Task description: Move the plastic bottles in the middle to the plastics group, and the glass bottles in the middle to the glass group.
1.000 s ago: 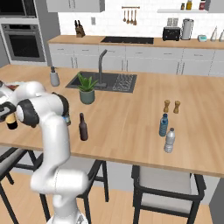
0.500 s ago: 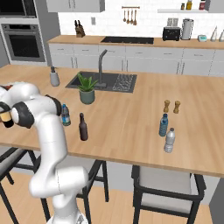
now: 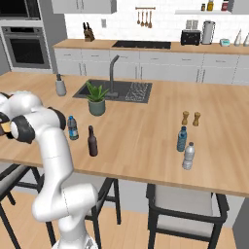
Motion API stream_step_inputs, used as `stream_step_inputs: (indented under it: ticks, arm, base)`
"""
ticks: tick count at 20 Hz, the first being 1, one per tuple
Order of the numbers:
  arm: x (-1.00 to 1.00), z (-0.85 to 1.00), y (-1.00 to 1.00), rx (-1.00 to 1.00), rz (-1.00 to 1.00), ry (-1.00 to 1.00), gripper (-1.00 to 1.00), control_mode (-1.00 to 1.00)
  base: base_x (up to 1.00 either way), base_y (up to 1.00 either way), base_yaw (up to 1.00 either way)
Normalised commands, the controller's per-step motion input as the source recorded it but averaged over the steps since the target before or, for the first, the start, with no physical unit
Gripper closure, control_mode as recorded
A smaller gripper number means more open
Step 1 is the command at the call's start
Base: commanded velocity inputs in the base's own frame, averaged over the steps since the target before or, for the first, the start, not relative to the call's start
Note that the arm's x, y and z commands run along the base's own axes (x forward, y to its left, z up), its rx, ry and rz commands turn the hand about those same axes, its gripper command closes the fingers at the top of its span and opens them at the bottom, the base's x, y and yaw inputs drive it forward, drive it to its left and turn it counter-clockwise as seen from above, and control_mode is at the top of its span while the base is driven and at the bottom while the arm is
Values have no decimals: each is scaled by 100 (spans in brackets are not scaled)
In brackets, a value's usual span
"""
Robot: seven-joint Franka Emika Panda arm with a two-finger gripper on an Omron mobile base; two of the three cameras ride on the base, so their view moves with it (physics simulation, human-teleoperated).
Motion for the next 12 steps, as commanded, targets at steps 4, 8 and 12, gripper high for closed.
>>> stream_step_inputs:
  ticks: [4,8,12]
  arm:
    - [14,0,4,1,0,0,100,-100]
    - [1,-2,18,0,1,0,100,-100]
    - [0,0,18,0,3,0,100,-100]
  base:
    - [0,0,0]
    - [0,0,0]
    - [0,0,0]
